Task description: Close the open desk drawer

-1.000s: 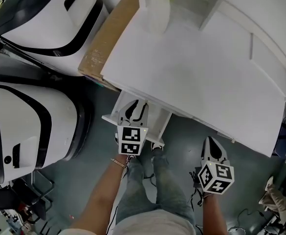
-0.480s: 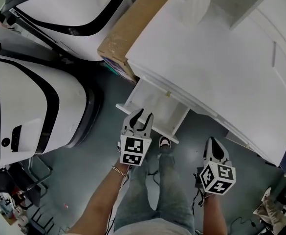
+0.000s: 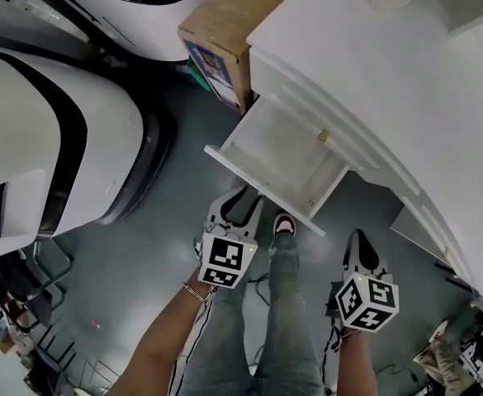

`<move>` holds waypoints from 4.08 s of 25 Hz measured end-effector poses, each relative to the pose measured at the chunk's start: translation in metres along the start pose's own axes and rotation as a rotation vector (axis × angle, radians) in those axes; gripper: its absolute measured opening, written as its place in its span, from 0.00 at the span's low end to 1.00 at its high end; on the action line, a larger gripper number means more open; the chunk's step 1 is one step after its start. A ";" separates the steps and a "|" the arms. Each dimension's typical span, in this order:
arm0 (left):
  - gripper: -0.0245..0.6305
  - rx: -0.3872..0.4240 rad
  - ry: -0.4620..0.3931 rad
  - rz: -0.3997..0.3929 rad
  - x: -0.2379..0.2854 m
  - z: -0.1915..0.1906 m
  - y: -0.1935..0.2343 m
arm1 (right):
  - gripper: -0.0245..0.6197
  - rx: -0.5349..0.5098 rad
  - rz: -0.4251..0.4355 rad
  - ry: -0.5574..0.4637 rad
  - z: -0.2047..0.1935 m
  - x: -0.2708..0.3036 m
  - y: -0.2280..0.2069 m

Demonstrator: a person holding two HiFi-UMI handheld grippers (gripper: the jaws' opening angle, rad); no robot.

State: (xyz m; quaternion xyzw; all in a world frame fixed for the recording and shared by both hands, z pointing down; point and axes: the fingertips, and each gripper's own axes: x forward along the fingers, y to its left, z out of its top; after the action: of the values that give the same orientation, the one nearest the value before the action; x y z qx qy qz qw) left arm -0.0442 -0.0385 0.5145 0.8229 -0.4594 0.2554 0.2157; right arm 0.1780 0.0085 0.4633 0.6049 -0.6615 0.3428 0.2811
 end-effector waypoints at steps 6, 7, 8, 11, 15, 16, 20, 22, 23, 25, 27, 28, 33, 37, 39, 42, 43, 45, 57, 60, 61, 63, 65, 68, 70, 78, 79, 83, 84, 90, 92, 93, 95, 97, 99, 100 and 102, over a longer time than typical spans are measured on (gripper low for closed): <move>0.25 -0.006 -0.001 -0.020 0.010 -0.042 0.000 | 0.05 -0.013 -0.002 0.027 -0.034 0.031 0.008; 0.25 0.002 0.006 -0.027 0.012 -0.050 0.000 | 0.05 -0.019 -0.003 0.033 -0.040 0.034 0.008; 0.25 0.012 0.011 -0.034 0.015 -0.057 0.000 | 0.05 -0.025 -0.004 0.039 -0.045 0.037 0.008; 0.25 0.045 0.003 -0.052 0.025 -0.073 0.000 | 0.05 -0.038 -0.010 0.058 -0.061 0.046 0.006; 0.25 0.063 -0.016 -0.069 0.037 -0.082 -0.007 | 0.05 -0.050 -0.018 0.096 -0.075 0.046 -0.001; 0.25 0.067 -0.019 -0.072 0.039 -0.083 -0.008 | 0.05 -0.054 -0.018 0.103 -0.078 0.046 -0.001; 0.25 0.081 -0.031 -0.078 0.046 -0.085 -0.012 | 0.05 -0.061 -0.007 0.111 -0.082 0.051 0.002; 0.25 0.086 -0.033 -0.079 0.048 -0.086 -0.015 | 0.05 -0.062 0.001 0.113 -0.082 0.053 0.003; 0.25 0.088 -0.033 -0.079 0.048 -0.086 -0.016 | 0.05 -0.063 0.004 0.113 -0.082 0.054 0.003; 0.25 0.091 -0.033 -0.077 0.049 -0.085 -0.018 | 0.05 -0.061 0.009 0.113 -0.082 0.055 0.003; 0.25 0.095 -0.036 -0.073 0.049 -0.084 -0.019 | 0.05 -0.058 0.011 0.115 -0.082 0.056 0.003; 0.25 0.097 -0.038 -0.071 0.050 -0.084 -0.019 | 0.05 -0.056 0.012 0.116 -0.083 0.056 0.003; 0.25 0.113 -0.045 -0.071 0.053 -0.080 -0.021 | 0.05 -0.043 0.014 0.122 -0.086 0.057 0.000; 0.25 0.121 -0.043 -0.067 0.055 -0.080 -0.022 | 0.05 -0.033 0.014 0.122 -0.088 0.058 -0.004; 0.25 0.120 -0.042 -0.062 0.055 -0.079 -0.022 | 0.05 -0.027 0.012 0.122 -0.089 0.058 -0.005; 0.25 0.112 -0.043 -0.052 0.057 -0.077 -0.021 | 0.05 -0.017 0.009 0.121 -0.090 0.057 -0.009; 0.25 0.110 -0.043 -0.048 0.058 -0.076 -0.021 | 0.05 -0.014 0.008 0.121 -0.090 0.058 -0.010; 0.25 0.106 -0.045 -0.042 0.061 -0.074 -0.022 | 0.05 -0.010 0.007 0.122 -0.090 0.058 -0.013; 0.25 0.090 -0.056 -0.019 0.077 -0.062 -0.022 | 0.05 -0.001 0.002 0.126 -0.088 0.061 -0.029; 0.25 0.083 -0.064 -0.013 0.082 -0.057 -0.023 | 0.05 0.006 0.003 0.131 -0.089 0.062 -0.032; 0.25 0.080 -0.066 -0.011 0.084 -0.056 -0.023 | 0.05 0.005 0.003 0.133 -0.089 0.063 -0.033; 0.25 0.071 -0.069 -0.007 0.088 -0.053 -0.023 | 0.05 0.002 0.005 0.137 -0.089 0.064 -0.035; 0.24 0.062 -0.075 0.000 0.092 -0.050 -0.024 | 0.05 -0.001 0.007 0.141 -0.089 0.065 -0.038; 0.23 0.057 -0.085 0.011 0.097 -0.045 -0.025 | 0.05 -0.004 0.007 0.143 -0.088 0.066 -0.041; 0.23 0.060 -0.091 0.014 0.101 -0.041 -0.025 | 0.05 -0.006 0.009 0.143 -0.086 0.067 -0.044; 0.23 0.089 -0.102 0.019 0.119 -0.027 -0.025 | 0.05 -0.009 0.012 0.138 -0.081 0.070 -0.054; 0.23 0.097 -0.103 0.020 0.121 -0.025 -0.025 | 0.05 -0.009 0.013 0.137 -0.081 0.070 -0.055; 0.23 0.122 -0.104 0.019 0.128 -0.017 -0.025 | 0.05 -0.007 0.017 0.138 -0.081 0.069 -0.060; 0.23 0.127 -0.105 0.020 0.130 -0.014 -0.025 | 0.05 -0.006 0.018 0.138 -0.081 0.069 -0.061; 0.23 0.130 -0.105 0.040 0.143 -0.006 -0.025 | 0.05 0.004 0.022 0.135 -0.082 0.068 -0.069; 0.23 0.132 -0.107 0.045 0.147 -0.003 -0.026 | 0.05 0.007 0.023 0.136 -0.083 0.068 -0.071; 0.23 0.134 -0.108 0.048 0.149 -0.002 -0.026 | 0.05 0.008 0.024 0.135 -0.083 0.068 -0.072; 0.23 0.136 -0.109 0.049 0.153 0.001 -0.027 | 0.05 0.010 0.025 0.133 -0.081 0.067 -0.074; 0.23 0.137 -0.110 0.048 0.157 0.004 -0.027 | 0.05 0.010 0.024 0.131 -0.080 0.067 -0.076; 0.23 0.138 -0.111 0.049 0.160 0.008 -0.026 | 0.05 0.009 0.024 0.131 -0.079 0.067 -0.078; 0.23 0.139 -0.112 0.049 0.162 0.010 -0.026 | 0.05 0.009 0.024 0.132 -0.079 0.067 -0.079; 0.23 0.140 -0.113 0.049 0.166 0.013 -0.026 | 0.05 0.010 0.022 0.132 -0.079 0.067 -0.082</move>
State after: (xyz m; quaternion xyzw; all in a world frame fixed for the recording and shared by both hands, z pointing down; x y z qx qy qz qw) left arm 0.0554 -0.1405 0.6043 0.8376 -0.4718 0.2452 0.1252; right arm 0.2485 0.0275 0.5735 0.5749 -0.6465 0.3883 0.3174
